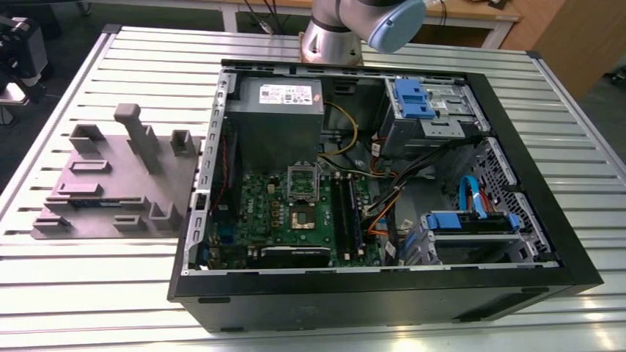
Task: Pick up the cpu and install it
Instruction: 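Pick up the cpu and move it towards the insertion slot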
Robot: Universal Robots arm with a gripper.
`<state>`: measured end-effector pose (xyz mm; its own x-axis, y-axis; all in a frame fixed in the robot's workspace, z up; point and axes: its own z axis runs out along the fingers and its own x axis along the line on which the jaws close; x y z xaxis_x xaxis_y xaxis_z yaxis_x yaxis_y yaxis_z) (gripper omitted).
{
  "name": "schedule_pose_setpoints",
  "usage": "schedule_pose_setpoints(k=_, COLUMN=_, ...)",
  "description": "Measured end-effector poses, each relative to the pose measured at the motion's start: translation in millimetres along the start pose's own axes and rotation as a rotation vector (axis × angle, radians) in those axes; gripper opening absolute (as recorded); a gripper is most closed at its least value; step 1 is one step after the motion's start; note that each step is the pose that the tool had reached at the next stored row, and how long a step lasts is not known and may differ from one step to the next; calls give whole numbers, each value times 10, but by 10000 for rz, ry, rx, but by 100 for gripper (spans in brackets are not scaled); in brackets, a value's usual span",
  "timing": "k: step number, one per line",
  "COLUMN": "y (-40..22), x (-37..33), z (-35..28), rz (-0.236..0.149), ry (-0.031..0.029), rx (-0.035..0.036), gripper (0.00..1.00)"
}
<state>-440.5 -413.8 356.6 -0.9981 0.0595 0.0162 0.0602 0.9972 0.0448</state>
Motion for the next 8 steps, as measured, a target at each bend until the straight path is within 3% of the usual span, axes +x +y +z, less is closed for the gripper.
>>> schedule_pose_setpoints(k=8, y=0, x=0, z=-5, rz=0, ry=1, rx=1, gripper=47)
